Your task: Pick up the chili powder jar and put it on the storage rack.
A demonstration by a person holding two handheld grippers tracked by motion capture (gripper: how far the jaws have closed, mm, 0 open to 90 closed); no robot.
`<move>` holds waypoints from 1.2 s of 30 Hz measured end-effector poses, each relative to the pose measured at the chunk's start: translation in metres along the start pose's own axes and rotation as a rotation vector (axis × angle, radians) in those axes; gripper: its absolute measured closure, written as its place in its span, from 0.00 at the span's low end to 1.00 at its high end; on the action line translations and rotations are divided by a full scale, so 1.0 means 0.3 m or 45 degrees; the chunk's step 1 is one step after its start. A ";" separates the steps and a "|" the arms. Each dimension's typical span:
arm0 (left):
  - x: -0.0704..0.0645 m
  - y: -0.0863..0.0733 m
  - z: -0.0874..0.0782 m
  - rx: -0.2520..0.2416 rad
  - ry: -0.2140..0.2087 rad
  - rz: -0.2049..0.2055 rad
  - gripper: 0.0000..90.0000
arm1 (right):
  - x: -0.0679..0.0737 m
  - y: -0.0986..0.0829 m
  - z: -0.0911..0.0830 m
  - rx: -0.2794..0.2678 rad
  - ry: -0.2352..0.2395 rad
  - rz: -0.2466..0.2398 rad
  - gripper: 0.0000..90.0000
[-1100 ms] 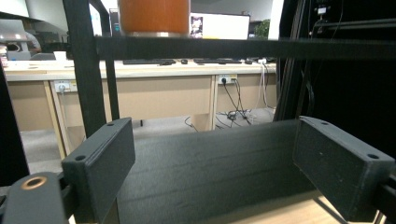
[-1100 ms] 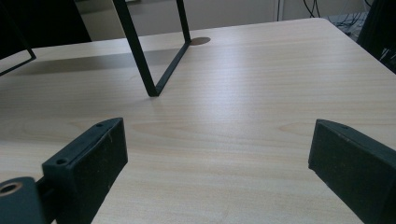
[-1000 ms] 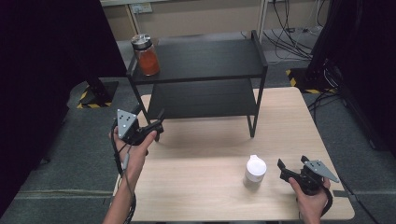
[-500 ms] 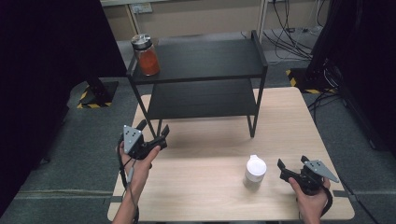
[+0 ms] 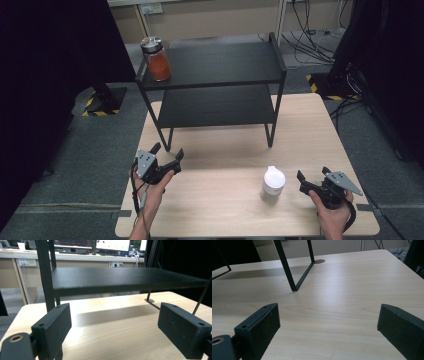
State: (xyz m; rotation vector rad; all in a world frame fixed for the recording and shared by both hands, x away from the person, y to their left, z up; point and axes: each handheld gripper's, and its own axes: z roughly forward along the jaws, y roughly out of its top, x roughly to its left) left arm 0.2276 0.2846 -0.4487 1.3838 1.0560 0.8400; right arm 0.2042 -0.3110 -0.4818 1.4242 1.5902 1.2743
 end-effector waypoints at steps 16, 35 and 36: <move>0.002 -0.127 -0.026 0.074 -0.002 -0.025 0.12 | 0.001 0.000 0.000 0.001 0.001 -0.001 0.05; 0.016 -0.201 -0.035 0.166 -0.027 -0.029 0.12 | 0.001 0.000 0.000 0.002 0.008 -0.010 0.05; 0.015 -0.201 -0.035 0.166 -0.027 -0.029 0.12 | 0.000 0.000 0.000 0.002 0.008 -0.010 0.05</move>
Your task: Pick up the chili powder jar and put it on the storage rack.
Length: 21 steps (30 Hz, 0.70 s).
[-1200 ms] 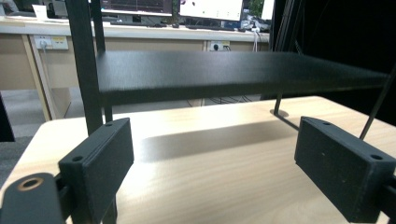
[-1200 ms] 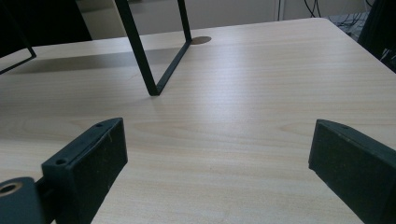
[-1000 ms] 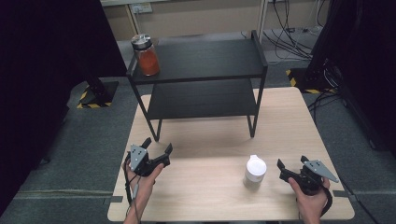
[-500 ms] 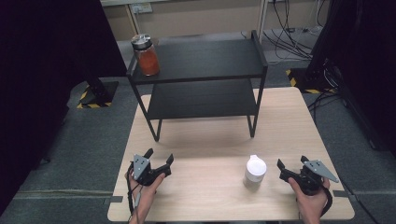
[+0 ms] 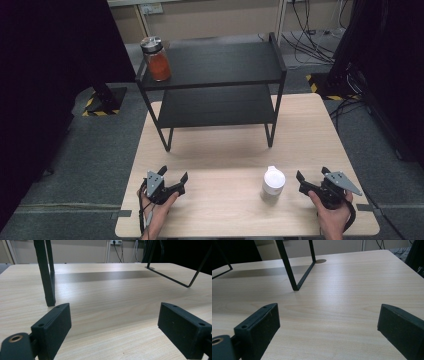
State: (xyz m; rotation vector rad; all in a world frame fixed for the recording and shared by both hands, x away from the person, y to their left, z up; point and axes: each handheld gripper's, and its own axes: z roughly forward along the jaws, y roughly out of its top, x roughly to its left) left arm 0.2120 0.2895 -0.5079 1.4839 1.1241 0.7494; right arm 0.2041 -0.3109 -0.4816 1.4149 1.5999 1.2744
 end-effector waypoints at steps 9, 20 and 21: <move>0.004 0.004 0.003 0.008 -0.009 -0.006 0.12 | 0.001 -0.001 -0.001 -0.002 -0.001 -0.002 0.05; 0.002 0.006 0.007 0.013 -0.024 0.005 0.12 | 0.006 0.000 -0.001 0.003 -0.003 -0.005 0.05; 0.002 0.006 0.007 0.013 -0.025 0.006 0.12 | 0.006 -0.001 -0.002 0.000 -0.005 -0.005 0.05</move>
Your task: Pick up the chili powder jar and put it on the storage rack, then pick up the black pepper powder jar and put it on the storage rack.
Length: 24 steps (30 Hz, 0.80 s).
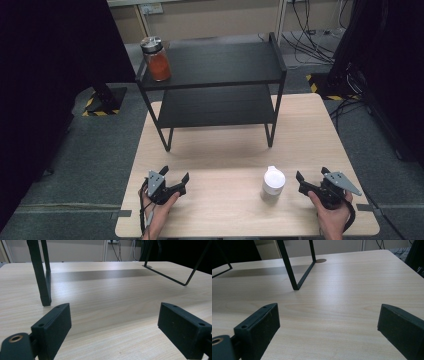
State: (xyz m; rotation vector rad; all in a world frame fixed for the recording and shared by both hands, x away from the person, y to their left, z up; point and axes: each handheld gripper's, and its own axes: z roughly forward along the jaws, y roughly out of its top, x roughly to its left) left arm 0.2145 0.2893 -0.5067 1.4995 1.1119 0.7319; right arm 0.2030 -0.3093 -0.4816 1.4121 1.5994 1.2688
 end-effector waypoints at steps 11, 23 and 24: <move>-0.006 -0.004 -0.002 -0.008 0.008 0.006 0.12 | 0.003 -0.005 -0.019 -0.023 0.024 -0.008 0.05; 0.000 -0.002 -0.002 -0.005 0.002 -0.008 0.12 | 0.025 0.004 -0.088 -0.133 0.132 0.052 0.07; -0.001 -0.002 -0.001 -0.005 0.002 -0.008 0.12 | 0.027 0.005 -0.092 -0.140 0.136 0.051 0.07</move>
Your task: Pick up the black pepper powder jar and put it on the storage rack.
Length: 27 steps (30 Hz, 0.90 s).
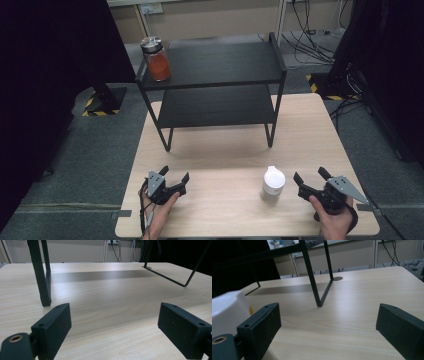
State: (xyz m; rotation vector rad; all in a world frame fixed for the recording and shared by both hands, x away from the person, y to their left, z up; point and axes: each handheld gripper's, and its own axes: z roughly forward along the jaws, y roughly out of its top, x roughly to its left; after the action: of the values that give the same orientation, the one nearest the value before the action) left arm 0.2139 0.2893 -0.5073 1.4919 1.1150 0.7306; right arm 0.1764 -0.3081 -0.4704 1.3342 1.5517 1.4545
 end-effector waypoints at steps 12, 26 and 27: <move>-0.007 0.000 0.000 0.000 0.005 0.017 0.12 | 0.052 0.022 -0.047 -0.076 0.080 -0.039 0.07; -0.006 -0.001 0.000 -0.002 0.004 0.018 0.12 | 0.133 0.023 -0.058 -0.082 0.177 -0.084 0.07; -0.007 -0.001 0.000 -0.002 0.003 0.019 0.12 | 0.138 0.023 -0.058 -0.082 0.183 -0.085 0.07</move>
State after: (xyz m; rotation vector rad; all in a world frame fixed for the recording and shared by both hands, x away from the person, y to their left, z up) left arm 0.2130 0.2874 -0.5074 1.5000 1.1059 0.7438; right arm 0.1500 -0.2760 -0.4522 1.1514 1.6094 1.5741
